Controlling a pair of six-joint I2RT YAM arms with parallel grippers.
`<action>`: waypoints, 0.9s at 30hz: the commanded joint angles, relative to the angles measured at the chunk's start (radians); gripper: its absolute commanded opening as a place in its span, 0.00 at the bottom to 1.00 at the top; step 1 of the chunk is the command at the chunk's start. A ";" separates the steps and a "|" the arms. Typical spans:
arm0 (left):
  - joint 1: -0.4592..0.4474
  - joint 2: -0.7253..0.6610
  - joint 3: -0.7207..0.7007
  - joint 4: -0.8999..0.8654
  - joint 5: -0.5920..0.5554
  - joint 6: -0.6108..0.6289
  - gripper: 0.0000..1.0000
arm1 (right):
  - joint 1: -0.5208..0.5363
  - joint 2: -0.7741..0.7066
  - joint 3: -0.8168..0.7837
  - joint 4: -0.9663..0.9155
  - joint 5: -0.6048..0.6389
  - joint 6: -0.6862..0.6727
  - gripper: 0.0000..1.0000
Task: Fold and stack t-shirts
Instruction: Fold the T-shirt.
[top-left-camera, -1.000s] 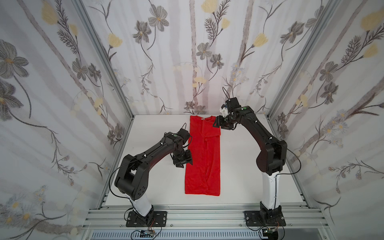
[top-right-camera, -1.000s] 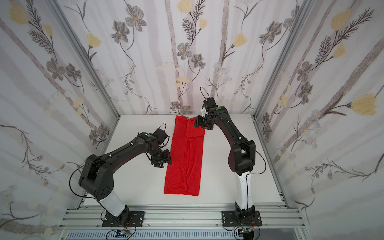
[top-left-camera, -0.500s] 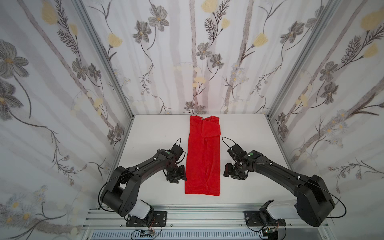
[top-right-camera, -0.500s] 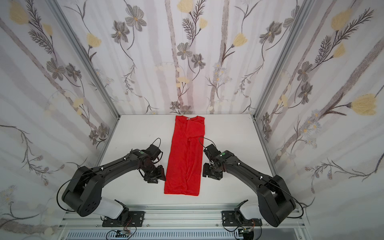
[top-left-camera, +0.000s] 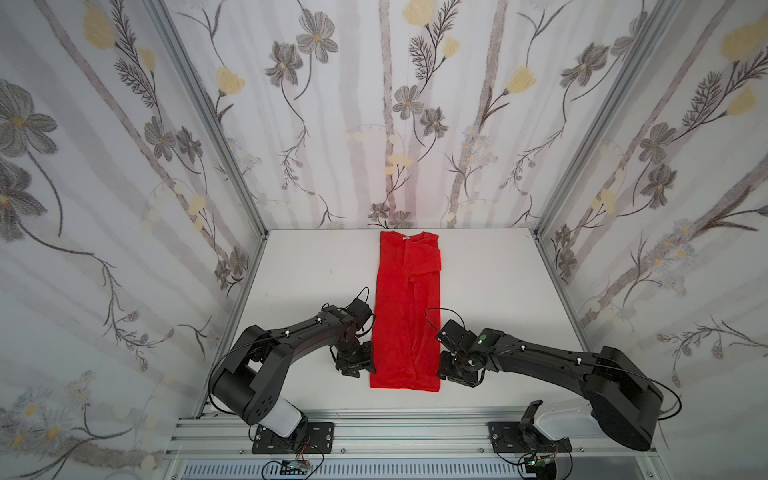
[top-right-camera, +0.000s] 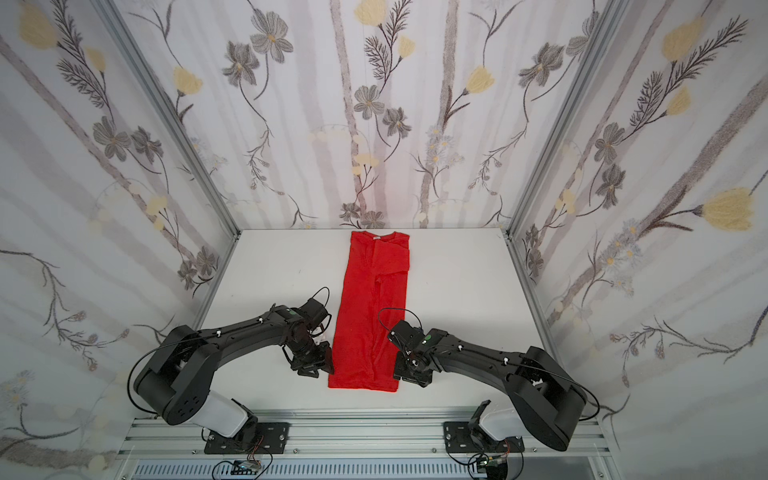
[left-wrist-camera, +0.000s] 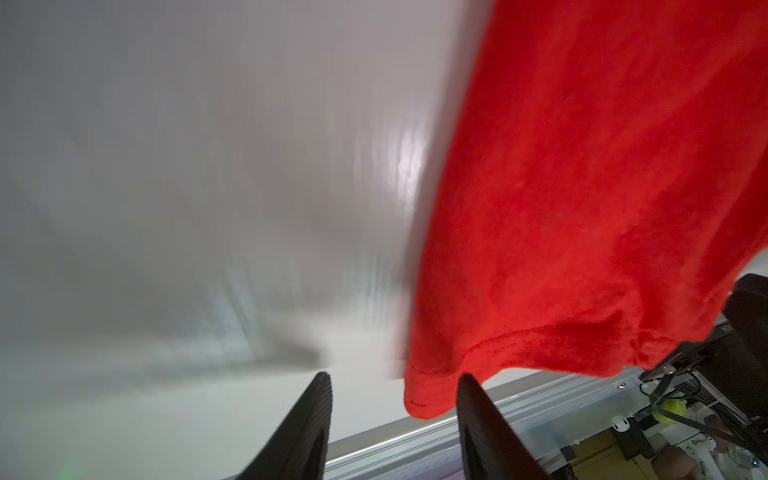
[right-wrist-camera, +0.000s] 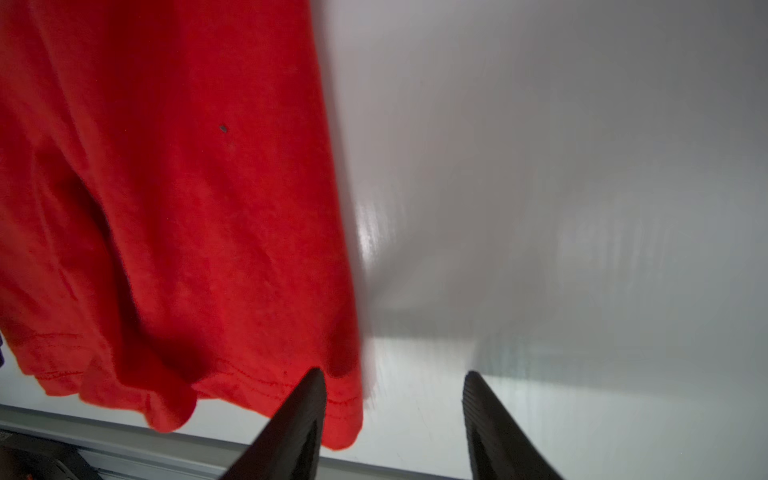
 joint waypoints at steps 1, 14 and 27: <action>-0.023 0.013 0.013 0.003 -0.020 -0.004 0.48 | 0.026 0.023 0.000 0.037 0.036 0.053 0.53; -0.052 0.019 0.018 0.015 -0.043 0.007 0.45 | 0.096 0.047 -0.005 0.043 0.036 0.110 0.38; -0.094 0.063 0.020 0.032 -0.037 0.003 0.41 | 0.122 0.067 -0.016 0.043 0.034 0.128 0.11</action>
